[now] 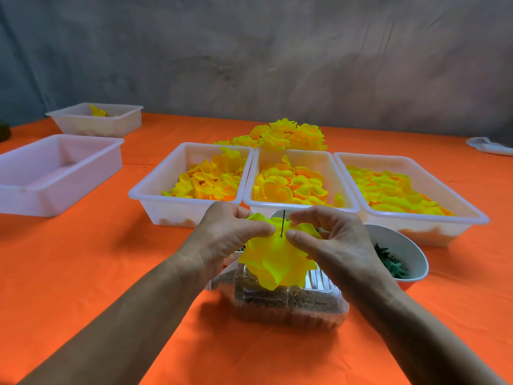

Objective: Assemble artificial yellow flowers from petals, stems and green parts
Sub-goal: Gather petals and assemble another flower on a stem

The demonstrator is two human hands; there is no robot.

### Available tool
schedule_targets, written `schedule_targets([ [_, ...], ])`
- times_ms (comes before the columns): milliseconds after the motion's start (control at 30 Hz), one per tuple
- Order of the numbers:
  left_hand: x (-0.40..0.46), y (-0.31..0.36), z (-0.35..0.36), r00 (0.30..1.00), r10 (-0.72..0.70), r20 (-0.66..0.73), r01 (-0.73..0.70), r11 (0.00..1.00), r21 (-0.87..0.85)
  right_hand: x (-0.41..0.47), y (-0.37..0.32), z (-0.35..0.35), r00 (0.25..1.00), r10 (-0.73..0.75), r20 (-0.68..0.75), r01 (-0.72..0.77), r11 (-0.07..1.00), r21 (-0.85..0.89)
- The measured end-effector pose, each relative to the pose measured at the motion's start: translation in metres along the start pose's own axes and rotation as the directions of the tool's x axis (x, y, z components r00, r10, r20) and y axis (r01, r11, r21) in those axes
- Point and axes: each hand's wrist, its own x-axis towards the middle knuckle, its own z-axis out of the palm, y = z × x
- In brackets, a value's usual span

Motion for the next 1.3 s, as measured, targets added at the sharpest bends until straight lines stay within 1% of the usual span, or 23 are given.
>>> schedule_targets([
  [267, -0.002, -0.001, 0.006, 1.000, -0.025, -0.015, 0.024, 0.998, -0.055, 0.003, 0.005, 0.007, 0.998, 0.011, -0.060, -0.012, 1.000, -0.014],
  [367, -0.001, -0.001, 0.007, 0.999, -0.019, -0.028, 0.019, 1.000, -0.025, 0.003, 0.003, 0.007, 0.998, 0.019, -0.053, -0.021, 0.999, -0.025],
  [567, 0.001, 0.004, 0.008, 0.999, -0.029, -0.016, 0.030, 0.999, 0.019, 0.006, -0.002, 0.007, 0.997, 0.053, -0.058, -0.059, 0.993, -0.101],
  [733, 0.004, 0.005, 0.010, 0.999, -0.017, -0.041, 0.020, 0.998, 0.066, 0.008, -0.004, 0.007, 0.998, 0.058, -0.039, -0.063, 0.989, -0.137],
  [833, 0.005, 0.006, 0.010, 0.998, -0.034, -0.043, 0.037, 0.997, 0.064, 0.010, -0.006, 0.006, 0.997, 0.066, -0.033, -0.071, 0.984, -0.166],
  [933, 0.004, 0.006, 0.010, 0.999, -0.036, -0.028, 0.038, 0.997, 0.065, 0.009, -0.007, 0.005, 0.997, 0.057, -0.044, -0.064, 0.982, -0.180],
  [1033, 0.004, 0.007, 0.010, 0.999, -0.035, -0.036, 0.038, 0.996, 0.083, 0.008, -0.006, 0.008, 0.997, 0.045, -0.064, -0.060, 0.963, -0.261],
  [1100, 0.004, 0.007, 0.011, 0.999, -0.032, -0.031, 0.035, 0.992, 0.124, 0.006, -0.005, 0.011, 0.996, 0.037, -0.076, -0.058, 0.954, -0.293],
  [1167, 0.004, 0.004, 0.012, 0.999, -0.025, -0.026, 0.029, 0.988, 0.152, 0.004, -0.003, 0.011, 0.997, 0.021, -0.081, -0.044, 0.953, -0.301],
  [1300, 0.004, 0.000, 0.009, 0.999, -0.015, -0.034, 0.019, 0.990, 0.140, 0.004, 0.000, 0.009, 0.996, 0.030, -0.080, -0.053, 0.952, -0.302],
])
